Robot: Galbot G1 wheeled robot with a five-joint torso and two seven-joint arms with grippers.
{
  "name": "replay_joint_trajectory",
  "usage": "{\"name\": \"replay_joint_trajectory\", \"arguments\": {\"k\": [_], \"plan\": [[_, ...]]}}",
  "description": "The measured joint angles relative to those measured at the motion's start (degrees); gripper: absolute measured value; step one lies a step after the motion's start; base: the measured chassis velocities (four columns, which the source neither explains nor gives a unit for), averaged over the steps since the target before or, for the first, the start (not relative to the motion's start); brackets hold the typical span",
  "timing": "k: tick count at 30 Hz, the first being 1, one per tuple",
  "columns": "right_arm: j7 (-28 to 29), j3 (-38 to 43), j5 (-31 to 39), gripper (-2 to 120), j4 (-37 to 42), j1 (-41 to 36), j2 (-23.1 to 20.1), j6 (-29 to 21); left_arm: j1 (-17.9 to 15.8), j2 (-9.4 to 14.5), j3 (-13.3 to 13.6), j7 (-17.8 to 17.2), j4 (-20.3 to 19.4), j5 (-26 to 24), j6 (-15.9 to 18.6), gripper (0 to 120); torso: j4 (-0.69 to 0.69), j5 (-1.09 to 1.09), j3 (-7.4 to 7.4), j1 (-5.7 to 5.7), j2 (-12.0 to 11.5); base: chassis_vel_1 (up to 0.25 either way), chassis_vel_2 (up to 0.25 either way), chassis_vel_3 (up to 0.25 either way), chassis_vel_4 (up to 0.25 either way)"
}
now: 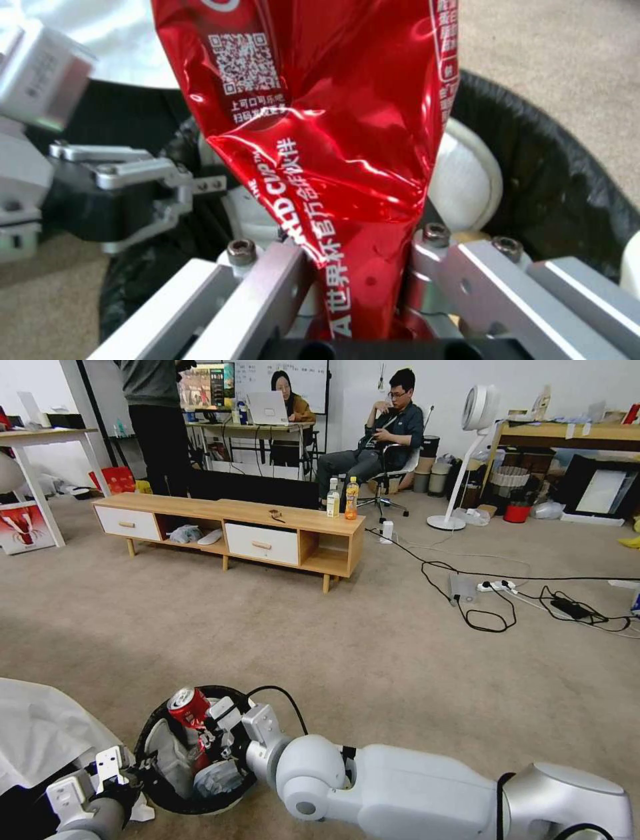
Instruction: Pick up the trash bin and place the garbage on the floor into it.
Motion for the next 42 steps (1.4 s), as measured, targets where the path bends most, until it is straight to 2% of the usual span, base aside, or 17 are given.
{"name": "replay_joint_trajectory", "arguments": {"k": [21, 22, 23, 25, 28, 31, 32, 34, 35, 37, 38, 39, 42], "plan": [[-0.4, 0.09, -1.73, 10, -1.6, -4.28, -0.61, 0.29, -0.86, 0.08, 0.67, 0.11, 1.7, 0.09, 0.0, 3, 0.0, 0.0, 0.0, 0.0, 0.0, 0.0, 0.0, 0.0, 0.0], [-0.39, 0.3, -1.76, 23, -1.31, -4.35, -1.03, 0.25, -0.96, 0.09, 0.71, 0.11, 1.9, 0.1, -0.01, 3, 0.0, 0.0, 0.0, 0.0, 0.0, 0.0, 0.0, 0.0, 0.0], [-0.39, 0.3, -1.76, 23, -1.31, -4.35, -1.03, 0.25, -0.96, 0.09, 0.71, 0.11, 1.9, 0.1, -0.01, 3, 0.0, 0.0, 0.0, 0.0, 0.0, 0.0, 0.0, 0.0, 0.0], [-0.36, 0.49, -1.81, 33, -1.23, -4.37, -1.19, 0.2, -0.99, 0.09, 0.74, 0.1, 1.99, 0.13, -0.01, 3, 0.0, 0.0, 0.0, 0.0, 0.0, 0.0, 0.0, 0.0, 0.0], [-0.33, 0.63, -1.84, 38, -1.14, -4.43, -1.26, 0.16, -1.0, 0.05, 0.76, 0.1, 2.01, 0.14, -0.01, 3, 0.0, 0.0, 0.0, 0.0, 0.0, 0.0, 0.0, 0.0, 0.0], [-0.3, 1.01, -1.9, 57, -0.77, -4.53, -1.7, 0.08, -0.97, 0.04, 0.77, 0.08, 2.07, 0.2, 0.0, 3, 0.0, 0.0, 0.0, 0.0, 0.0, 0.0, 0.0, 0.0, 0.0], [-0.3, 1.01, -1.9, 57, -0.77, -4.53, -1.7, 0.08, -0.97, 0.04, 0.77, 0.08, 2.07, 0.2, 0.0, 3, 0.0, 0.0, 0.0, 0.0, 0.0, 0.0, 0.0, 0.0, 0.0], [-0.29, 1.26, -1.96, 67, -0.6, -4.55, -1.99, 0.05, -0.93, 0.05, 0.75, 0.08, 2.07, 0.21, 0.0, 3, 0.0, 0.0, 0.0, 0.0, 0.0, 0.0, 0.0, 0.0, 0.0], [-0.29, 1.26, -1.96, 67, -0.6, -4.55, -1.99, 0.05, -0.93, 0.05, 0.75, 0.08, 2.07, 0.21, 0.0, 3, 0.0, 0.0, 0.0, 0.0, 0.0, 0.0, 0.0, 0.0, 0.0], [-0.29, 1.45, -2.04, 76, -0.53, -4.61, -2.16, 0.05, -0.91, 0.02, 0.75, 0.08, 2.07, 0.25, 0.0, 3, 0.0, 0.0, 0.0, 0.0, 0.0, 0.0, 0.0, 0.0, 0.0], [-0.29, 1.45, -2.04, 76, -0.53, -4.61, -2.16, 0.05, -0.91, 0.02, 0.75, 0.08, 2.07, 0.25, 0.0, 3, 0.0, 0.0, 0.0, 0.0, 0.0, 0.0, 0.0, 0.0, 0.0], [-0.28, 1.53, -2.09, 83, -0.45, -4.65, -2.26, 0.05, -0.91, -0.06, 0.76, 0.08, 2.07, 0.34, 0.0, 3, 0.0, 0.0, 0.0, 0.0, 0.0, 0.0, 0.0, 0.0, 0.0], [-0.26, 1.68, -2.1, 87, -0.13, -4.72, -2.54, 0.05, -0.93, -0.11, 0.77, 0.07, 2.08, 0.45, 0.0, 3, 0.0, 0.0, 0.0, 0.0, 0.0, 0.0, 0.0, 0.0, 0.0]]}}
